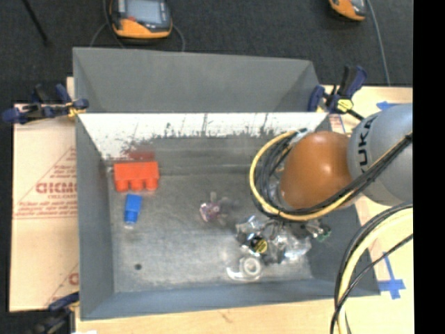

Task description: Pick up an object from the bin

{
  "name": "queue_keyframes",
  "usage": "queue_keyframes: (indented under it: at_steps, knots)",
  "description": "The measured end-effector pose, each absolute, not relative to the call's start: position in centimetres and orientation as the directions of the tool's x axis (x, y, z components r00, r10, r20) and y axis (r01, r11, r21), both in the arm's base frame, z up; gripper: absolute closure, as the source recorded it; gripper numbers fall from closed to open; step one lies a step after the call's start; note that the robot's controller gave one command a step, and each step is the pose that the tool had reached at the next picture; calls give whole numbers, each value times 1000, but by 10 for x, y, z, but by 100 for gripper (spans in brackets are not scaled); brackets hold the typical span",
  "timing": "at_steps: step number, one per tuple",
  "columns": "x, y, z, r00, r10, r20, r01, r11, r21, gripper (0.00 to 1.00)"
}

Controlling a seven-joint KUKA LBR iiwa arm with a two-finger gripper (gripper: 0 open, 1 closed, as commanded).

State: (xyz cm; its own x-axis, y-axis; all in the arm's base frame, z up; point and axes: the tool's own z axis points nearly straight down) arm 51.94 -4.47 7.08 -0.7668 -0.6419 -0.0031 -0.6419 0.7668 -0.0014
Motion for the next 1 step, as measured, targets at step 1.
queue_keyframes:
  at_steps: [1]
  knots:
    - [545,-74,242,-792,-611,-9,-611,792,-10,100]
